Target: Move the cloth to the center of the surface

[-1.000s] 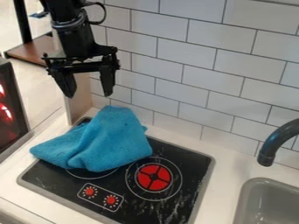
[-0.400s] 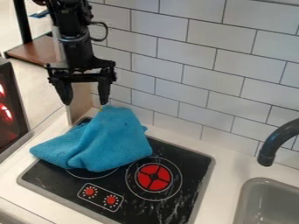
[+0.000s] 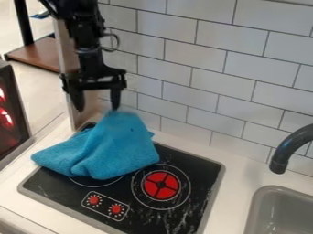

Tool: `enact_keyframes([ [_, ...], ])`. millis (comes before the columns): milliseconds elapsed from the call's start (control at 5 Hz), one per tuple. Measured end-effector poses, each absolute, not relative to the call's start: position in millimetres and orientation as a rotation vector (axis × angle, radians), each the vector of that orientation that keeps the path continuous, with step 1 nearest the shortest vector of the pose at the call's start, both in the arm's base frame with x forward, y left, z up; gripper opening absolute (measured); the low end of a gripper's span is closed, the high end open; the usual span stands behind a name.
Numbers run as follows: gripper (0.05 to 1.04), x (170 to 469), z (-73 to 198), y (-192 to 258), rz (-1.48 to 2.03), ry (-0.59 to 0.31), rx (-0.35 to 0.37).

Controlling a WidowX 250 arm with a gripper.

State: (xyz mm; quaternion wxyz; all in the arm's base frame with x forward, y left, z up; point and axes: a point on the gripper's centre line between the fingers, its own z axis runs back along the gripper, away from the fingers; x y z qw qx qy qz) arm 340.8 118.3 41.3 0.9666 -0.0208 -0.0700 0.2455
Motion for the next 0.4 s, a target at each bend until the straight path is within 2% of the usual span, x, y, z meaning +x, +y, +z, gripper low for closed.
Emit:
enact_keyframes([
  [400,0.999,359.3,16.3,121.5,0.507,-0.125,-0.049],
])
